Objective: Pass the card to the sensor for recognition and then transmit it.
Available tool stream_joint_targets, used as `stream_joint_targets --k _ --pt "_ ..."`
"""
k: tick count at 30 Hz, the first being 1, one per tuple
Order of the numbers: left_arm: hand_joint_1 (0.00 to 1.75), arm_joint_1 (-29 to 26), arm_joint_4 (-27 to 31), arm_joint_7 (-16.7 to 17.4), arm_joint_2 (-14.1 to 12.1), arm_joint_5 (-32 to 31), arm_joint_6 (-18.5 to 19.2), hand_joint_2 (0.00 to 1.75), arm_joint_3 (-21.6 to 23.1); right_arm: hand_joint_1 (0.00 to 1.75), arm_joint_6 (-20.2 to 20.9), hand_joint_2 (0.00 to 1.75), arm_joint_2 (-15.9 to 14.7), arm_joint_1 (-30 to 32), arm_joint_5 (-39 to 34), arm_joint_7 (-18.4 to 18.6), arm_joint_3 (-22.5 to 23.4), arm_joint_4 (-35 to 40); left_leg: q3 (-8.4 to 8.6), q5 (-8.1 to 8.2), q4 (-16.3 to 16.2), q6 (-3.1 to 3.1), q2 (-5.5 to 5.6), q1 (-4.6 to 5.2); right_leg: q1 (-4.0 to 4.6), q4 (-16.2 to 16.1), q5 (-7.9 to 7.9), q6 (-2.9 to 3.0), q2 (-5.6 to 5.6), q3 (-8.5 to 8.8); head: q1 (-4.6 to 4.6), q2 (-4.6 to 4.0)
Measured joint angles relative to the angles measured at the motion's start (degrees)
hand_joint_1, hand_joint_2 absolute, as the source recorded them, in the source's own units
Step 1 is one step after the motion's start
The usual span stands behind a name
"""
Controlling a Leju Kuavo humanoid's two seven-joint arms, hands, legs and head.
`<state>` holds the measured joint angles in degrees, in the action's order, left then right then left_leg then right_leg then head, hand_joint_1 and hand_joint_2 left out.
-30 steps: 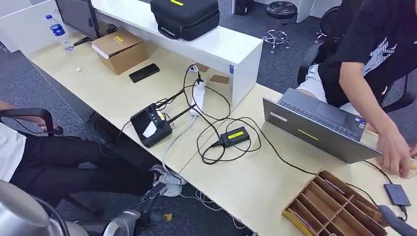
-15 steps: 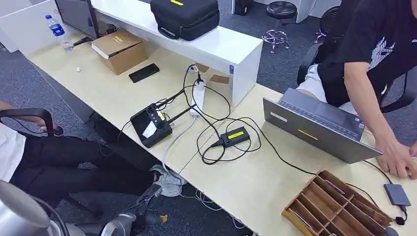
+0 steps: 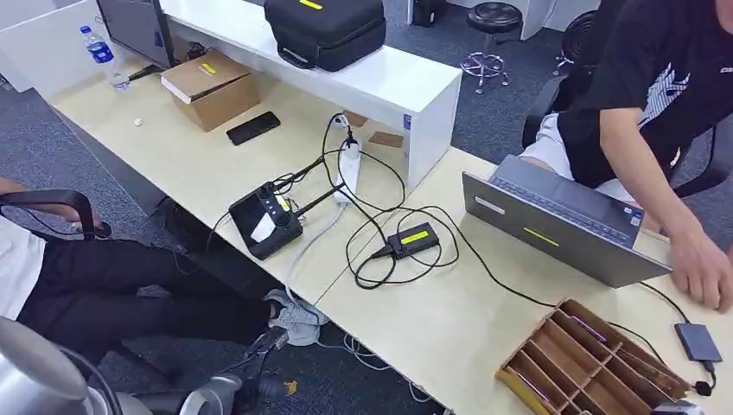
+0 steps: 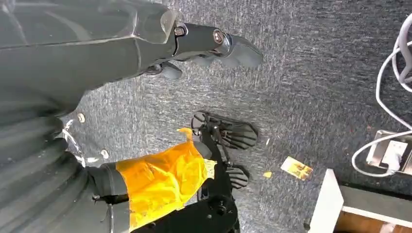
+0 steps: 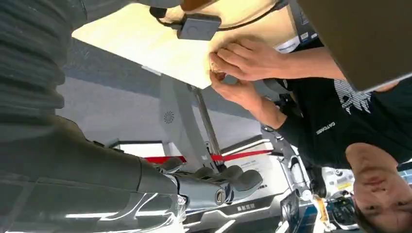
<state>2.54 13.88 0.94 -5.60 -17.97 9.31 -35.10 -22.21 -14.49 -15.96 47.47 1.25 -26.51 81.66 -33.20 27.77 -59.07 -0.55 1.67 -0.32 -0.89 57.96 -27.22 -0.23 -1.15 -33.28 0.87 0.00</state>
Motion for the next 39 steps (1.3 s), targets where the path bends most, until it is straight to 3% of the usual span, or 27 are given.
stream_joint_targets --k 18,28,39 --pt "0.00 0.02 0.00 0.00 0.22 -0.87 0.20 1.75 -0.09 0.00 1.88 1.75 0.90 0.14 -1.09 -1.44 -0.59 -0.04 0.01 0.00 0.00 0.00 0.00 0.00 0.00 0.00 0.00 0.00 0.00 0.00 0.02 0.00" --pt "0.00 0.20 0.00 0.20 0.28 -1.27 0.28 1.75 -0.20 0.00 4.07 1.75 1.92 -0.03 0.00 0.00 -1.60 -2.03 0.00 0.00 0.00 0.00 0.00 0.00 0.00 0.00 0.00 0.00 0.00 0.01 0.02 0.00" --pt "0.00 0.84 0.00 0.79 0.55 -2.27 0.33 1.75 -0.26 0.00 0.92 1.75 3.41 -1.07 7.56 4.46 -2.71 -5.86 0.00 0.00 0.00 0.00 0.00 0.00 0.00 0.00 0.00 0.00 0.00 0.00 0.02 0.00"
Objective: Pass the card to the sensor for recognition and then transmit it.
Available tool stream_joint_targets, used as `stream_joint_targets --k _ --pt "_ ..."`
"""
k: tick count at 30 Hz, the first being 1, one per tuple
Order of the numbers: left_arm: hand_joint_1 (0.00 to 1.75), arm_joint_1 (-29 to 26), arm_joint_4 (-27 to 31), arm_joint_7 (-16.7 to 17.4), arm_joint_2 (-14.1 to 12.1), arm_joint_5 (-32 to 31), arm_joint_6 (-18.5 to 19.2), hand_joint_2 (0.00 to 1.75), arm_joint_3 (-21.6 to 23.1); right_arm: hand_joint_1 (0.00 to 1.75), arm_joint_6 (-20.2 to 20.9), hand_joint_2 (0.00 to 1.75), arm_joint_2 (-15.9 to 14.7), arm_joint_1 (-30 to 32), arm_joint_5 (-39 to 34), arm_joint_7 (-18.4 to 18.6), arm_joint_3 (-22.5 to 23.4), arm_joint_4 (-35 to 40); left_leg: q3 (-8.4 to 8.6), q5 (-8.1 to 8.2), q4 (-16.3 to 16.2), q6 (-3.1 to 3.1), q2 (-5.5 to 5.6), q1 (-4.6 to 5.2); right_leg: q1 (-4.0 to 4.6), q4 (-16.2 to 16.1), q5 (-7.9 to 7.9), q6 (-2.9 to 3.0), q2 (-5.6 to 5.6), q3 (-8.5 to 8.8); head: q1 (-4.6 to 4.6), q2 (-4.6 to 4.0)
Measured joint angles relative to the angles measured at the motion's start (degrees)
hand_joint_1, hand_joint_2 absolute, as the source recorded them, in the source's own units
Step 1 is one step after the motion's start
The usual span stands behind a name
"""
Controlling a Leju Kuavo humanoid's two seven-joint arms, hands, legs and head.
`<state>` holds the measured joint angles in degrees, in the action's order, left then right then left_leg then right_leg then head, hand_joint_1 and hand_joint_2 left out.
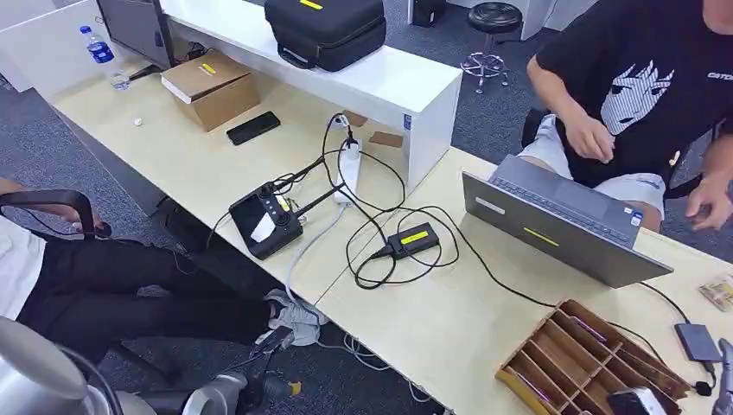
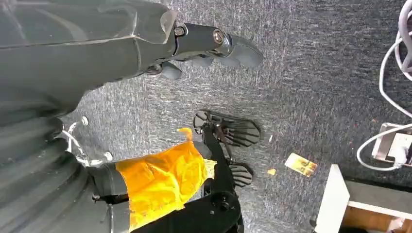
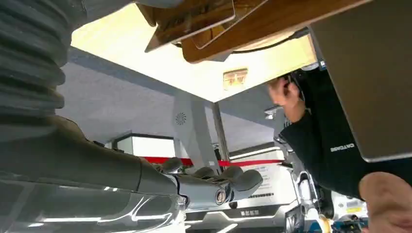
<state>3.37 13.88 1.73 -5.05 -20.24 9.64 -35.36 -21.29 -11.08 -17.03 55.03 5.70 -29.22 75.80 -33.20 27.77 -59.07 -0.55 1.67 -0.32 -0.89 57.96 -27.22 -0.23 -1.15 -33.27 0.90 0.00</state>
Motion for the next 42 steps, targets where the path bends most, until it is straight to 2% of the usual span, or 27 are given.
stream_joint_targets --k 22,23,24,25,31,34,37,39,42 --pt "0.00 0.18 0.00 0.26 0.28 -0.76 0.00 1.75 -0.96 0.02 -0.42 1.75 0.88 -1.07 4.29 2.12 -0.09 -4.18 0.05 -0.01 0.00 0.00 -0.02 0.00 0.00 0.00 0.01 0.00 -0.01 0.03 0.00 0.00" --pt "0.00 0.18 0.00 0.26 0.28 -0.76 0.00 1.75 -0.96 0.68 -0.39 1.75 0.88 -1.10 4.44 2.14 -0.09 -4.22 0.05 -0.01 0.00 0.00 -0.02 0.00 0.00 0.00 0.01 0.00 -0.01 0.03 0.00 0.00" --pt "0.00 0.18 0.00 0.26 0.31 -0.76 0.02 1.75 -0.99 1.55 -0.37 1.75 0.88 -1.11 4.51 2.21 -0.09 -4.28 0.05 -0.01 0.00 0.00 -0.02 0.00 0.00 0.00 0.01 0.00 -0.01 0.03 0.00 0.00" --pt "0.00 0.18 0.00 0.26 0.28 -0.76 0.02 1.75 -1.01 1.68 -0.37 1.75 0.88 -1.09 4.57 2.30 -0.09 -4.40 0.04 -0.01 0.00 0.00 -0.02 0.00 0.00 0.00 0.01 0.00 -0.02 0.03 -0.02 0.00" --pt "0.00 0.18 0.00 0.26 0.28 -0.83 0.13 1.75 -1.09 1.68 -0.02 1.75 0.88 -0.88 4.59 2.30 0.06 -4.79 0.04 -0.02 -0.01 -0.01 -0.02 0.00 0.00 0.00 0.02 0.01 -0.01 0.02 0.00 0.00" --pt "0.00 0.18 0.00 0.26 0.28 -0.94 0.20 1.75 -1.14 1.61 0.04 1.75 0.88 -0.86 4.59 2.30 0.17 -4.85 0.03 -0.01 -0.01 -0.01 -0.02 0.00 0.00 0.00 0.01 0.01 -0.01 0.00 0.00 0.00" --pt "0.00 0.18 0.00 0.26 0.30 -0.96 0.28 1.75 -1.16 1.61 0.04 1.75 0.88 -0.85 4.59 2.30 0.20 -4.99 0.03 -0.01 -0.01 -0.01 -0.02 0.00 0.00 0.00 0.01 0.01 -0.01 -0.01 0.00 0.00" --pt "0.00 0.18 0.00 0.26 0.28 -1.05 0.31 1.75 -1.16 1.69 0.04 1.75 0.88 -0.85 4.73 2.30 0.28 -5.07 0.02 -0.01 -0.01 -0.01 -0.02 0.00 0.00 0.00 0.01 0.01 -0.01 -0.01 0.00 0.00" --pt "0.00 0.18 0.00 0.26 0.28 -1.29 0.35 1.75 -1.20 1.73 0.02 1.75 0.88 -0.85 4.83 2.25 0.37 -5.16 0.02 -0.01 -0.01 -0.01 -0.02 0.00 0.00 0.00 0.01 0.01 -0.01 -0.01 0.00 0.00"
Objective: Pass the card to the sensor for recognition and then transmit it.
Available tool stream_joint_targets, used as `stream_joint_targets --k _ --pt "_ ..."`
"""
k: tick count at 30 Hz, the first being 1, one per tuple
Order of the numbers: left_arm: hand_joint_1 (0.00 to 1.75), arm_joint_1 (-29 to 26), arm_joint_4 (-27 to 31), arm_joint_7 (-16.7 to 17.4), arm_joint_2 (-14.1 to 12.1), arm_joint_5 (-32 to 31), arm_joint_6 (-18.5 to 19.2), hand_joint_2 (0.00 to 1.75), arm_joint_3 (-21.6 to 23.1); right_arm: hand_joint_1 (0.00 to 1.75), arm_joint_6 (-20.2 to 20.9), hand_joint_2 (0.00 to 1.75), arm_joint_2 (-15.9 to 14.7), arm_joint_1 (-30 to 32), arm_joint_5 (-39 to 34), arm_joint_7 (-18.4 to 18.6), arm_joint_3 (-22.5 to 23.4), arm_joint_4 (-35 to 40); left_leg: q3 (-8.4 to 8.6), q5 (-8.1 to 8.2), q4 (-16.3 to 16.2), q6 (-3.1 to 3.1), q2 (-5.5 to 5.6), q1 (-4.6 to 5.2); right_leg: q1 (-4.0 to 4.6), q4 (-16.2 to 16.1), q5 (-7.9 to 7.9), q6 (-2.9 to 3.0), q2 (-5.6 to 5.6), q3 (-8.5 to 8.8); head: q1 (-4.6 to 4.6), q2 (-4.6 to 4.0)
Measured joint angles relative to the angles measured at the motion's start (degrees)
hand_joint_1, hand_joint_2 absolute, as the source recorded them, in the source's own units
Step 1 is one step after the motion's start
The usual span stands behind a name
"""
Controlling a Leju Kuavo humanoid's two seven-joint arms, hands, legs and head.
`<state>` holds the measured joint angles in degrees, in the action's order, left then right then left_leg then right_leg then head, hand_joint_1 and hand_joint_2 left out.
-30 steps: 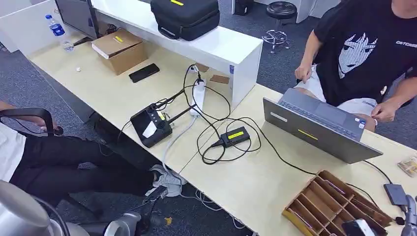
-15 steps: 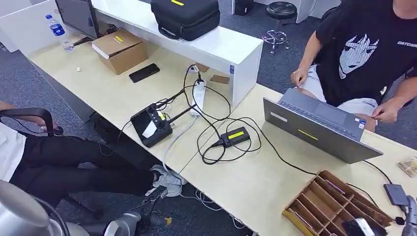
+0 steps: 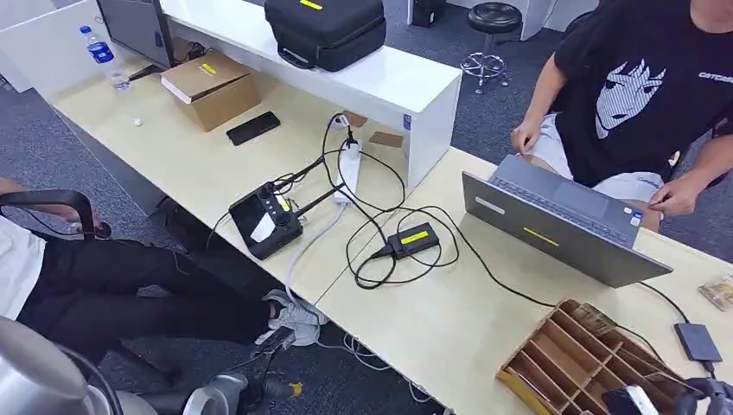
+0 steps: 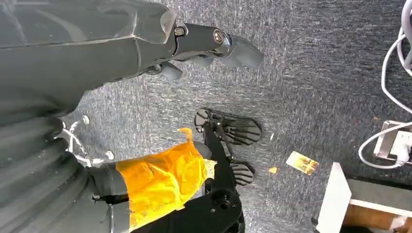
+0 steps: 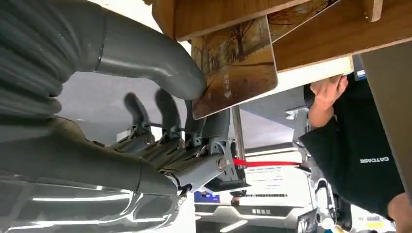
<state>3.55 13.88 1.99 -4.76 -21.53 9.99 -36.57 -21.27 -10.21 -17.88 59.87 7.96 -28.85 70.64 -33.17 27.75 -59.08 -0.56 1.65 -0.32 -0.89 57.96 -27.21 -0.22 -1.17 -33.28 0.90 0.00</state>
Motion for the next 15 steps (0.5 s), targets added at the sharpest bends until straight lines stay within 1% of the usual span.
stream_joint_targets --k 4,8,12,15 --pt "0.00 0.00 0.00 0.00 0.02 -0.28 0.04 1.75 0.00 1.75 -0.72 1.75 0.00 0.00 0.09 -0.35 0.35 0.04 0.00 0.00 0.00 0.00 0.00 0.00 0.00 0.00 0.00 0.00 0.00 0.00 0.00 0.00" --pt "0.00 0.03 0.00 0.00 0.00 -0.50 0.07 1.75 0.00 1.75 -2.64 1.75 0.00 -0.06 0.05 -1.18 1.09 1.11 0.00 0.00 0.00 0.00 0.00 0.00 0.00 0.00 0.00 0.00 0.00 0.00 0.00 0.00" --pt "0.00 0.20 0.00 0.00 0.00 -0.96 0.20 1.75 0.00 1.75 -5.37 1.75 0.00 -0.76 -0.09 -2.27 2.36 3.60 -0.01 0.00 0.00 0.00 0.00 0.00 0.00 0.00 0.00 0.00 0.00 0.00 0.00 0.00" --pt "0.00 0.56 0.00 0.00 0.00 -1.38 0.20 1.75 0.00 1.75 -6.12 1.75 -0.09 -2.20 -1.04 -3.50 3.39 6.03 -0.01 0.00 0.00 0.00 0.00 0.00 0.00 0.01 0.00 0.00 0.00 0.00 0.00 0.00"
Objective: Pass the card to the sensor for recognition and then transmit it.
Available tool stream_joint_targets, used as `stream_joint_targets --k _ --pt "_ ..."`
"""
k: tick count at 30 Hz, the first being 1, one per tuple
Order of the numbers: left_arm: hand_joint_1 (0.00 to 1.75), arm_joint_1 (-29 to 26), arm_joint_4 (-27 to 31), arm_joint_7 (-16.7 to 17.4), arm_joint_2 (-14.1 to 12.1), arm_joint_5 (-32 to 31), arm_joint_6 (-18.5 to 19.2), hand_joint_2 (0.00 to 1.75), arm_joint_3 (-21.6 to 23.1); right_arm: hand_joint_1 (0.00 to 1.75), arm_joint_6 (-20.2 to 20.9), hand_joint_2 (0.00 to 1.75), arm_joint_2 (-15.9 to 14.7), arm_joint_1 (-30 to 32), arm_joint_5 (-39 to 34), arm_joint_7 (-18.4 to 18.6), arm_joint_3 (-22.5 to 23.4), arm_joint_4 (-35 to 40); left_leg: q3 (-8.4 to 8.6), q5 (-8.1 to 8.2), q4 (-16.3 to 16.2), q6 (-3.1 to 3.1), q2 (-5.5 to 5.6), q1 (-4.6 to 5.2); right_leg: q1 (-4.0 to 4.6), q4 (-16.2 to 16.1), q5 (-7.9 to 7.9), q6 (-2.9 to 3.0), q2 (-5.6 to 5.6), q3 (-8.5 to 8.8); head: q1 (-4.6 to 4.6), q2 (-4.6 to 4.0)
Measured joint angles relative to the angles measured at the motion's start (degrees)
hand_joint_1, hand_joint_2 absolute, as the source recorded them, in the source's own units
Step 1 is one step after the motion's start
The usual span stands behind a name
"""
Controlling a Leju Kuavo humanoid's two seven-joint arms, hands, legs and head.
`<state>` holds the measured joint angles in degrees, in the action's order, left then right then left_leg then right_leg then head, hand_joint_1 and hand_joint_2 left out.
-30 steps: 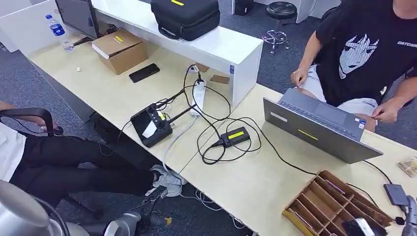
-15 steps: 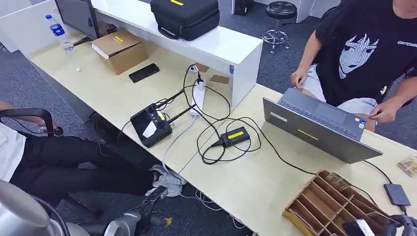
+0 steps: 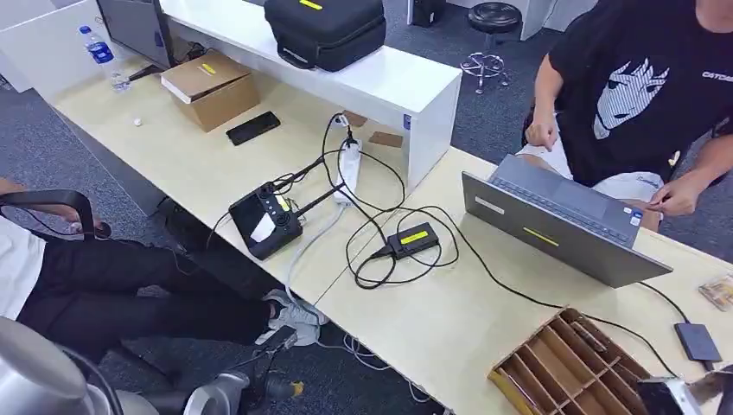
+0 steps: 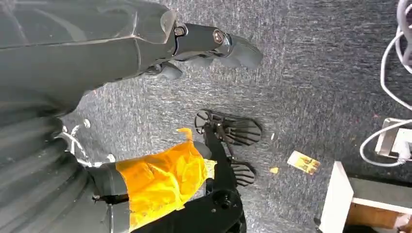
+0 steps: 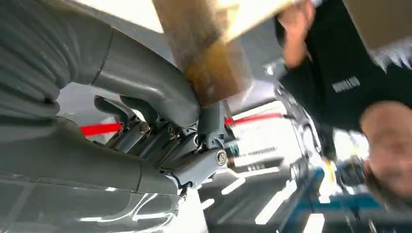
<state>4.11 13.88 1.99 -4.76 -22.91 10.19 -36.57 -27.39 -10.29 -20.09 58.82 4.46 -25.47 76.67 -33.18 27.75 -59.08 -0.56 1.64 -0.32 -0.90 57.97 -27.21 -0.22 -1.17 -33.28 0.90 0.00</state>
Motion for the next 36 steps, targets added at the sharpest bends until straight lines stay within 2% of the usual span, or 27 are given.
stream_joint_targets --k 5,10,13,18,23,28,29,36 --pt "0.00 0.42 0.00 0.20 0.00 -0.61 0.04 1.75 0.00 1.75 0.59 1.75 -0.02 -3.44 -3.24 -1.99 1.14 3.77 0.00 -0.03 0.00 0.00 -0.02 0.00 0.00 0.02 0.04 0.04 -0.01 0.00 0.00 0.00" --pt "0.00 1.68 0.00 1.42 0.02 -1.93 0.37 1.75 0.04 1.75 6.21 1.75 0.18 -10.82 -6.22 -2.32 0.94 3.54 -0.03 -0.10 0.00 -0.04 -0.02 0.00 0.00 0.05 0.09 0.02 -0.01 0.01 0.00 0.00" --pt "0.00 2.97 0.00 2.53 0.09 -2.86 0.66 1.75 0.26 1.75 10.79 1.75 1.53 -17.60 -8.70 -2.45 0.16 -0.55 -0.03 -0.18 0.00 -0.07 -0.01 0.00 0.00 0.06 0.14 0.07 -0.02 -0.02 0.00 0.00" --pt "0.00 4.97 0.00 4.37 0.50 -4.20 1.16 1.75 1.66 1.75 14.67 1.75 4.83 -28.39 -9.10 -0.74 -2.16 -9.99 -0.02 -0.25 -0.01 -0.07 0.02 0.00 0.00 0.12 0.17 0.10 -0.02 -0.03 0.00 0.00" --pt "0.00 6.36 0.02 5.68 1.03 -4.70 1.22 1.75 3.10 1.75 15.82 1.75 8.10 -35.95 -7.89 1.42 -4.19 -18.91 -0.03 -0.26 -0.01 -0.08 0.04 -0.03 0.00 0.14 0.17 0.11 -0.01 -0.04 -0.02 0.00" --pt "0.00 7.08 0.02 5.79 1.55 -4.48 1.22 1.75 3.95 1.75 15.74 1.75 10.53 -39.72 -8.38 0.55 -5.37 -24.36 -0.07 -0.25 -0.01 -0.08 0.01 -0.03 0.00 0.14 0.17 0.11 -0.03 -0.11 0.00 0.00" --pt "0.00 7.12 0.00 5.79 1.64 -4.33 1.22 1.75 4.19 0.00 15.71 1.75 10.80 -39.98 -8.40 0.31 -5.57 -25.00 -0.07 -0.25 -0.01 -0.08 0.02 -0.03 0.00 0.14 0.17 0.11 -0.03 -0.11 0.00 0.00" --pt "0.00 6.96 0.00 5.38 1.68 -3.56 1.25 1.75 4.33 0.00 14.86 1.75 11.17 -39.53 -10.48 -1.53 -6.47 -25.06 -0.08 -0.25 0.00 -0.08 0.00 -0.02 0.00 0.13 0.16 0.11 -0.03 -0.13 -0.02 0.00"
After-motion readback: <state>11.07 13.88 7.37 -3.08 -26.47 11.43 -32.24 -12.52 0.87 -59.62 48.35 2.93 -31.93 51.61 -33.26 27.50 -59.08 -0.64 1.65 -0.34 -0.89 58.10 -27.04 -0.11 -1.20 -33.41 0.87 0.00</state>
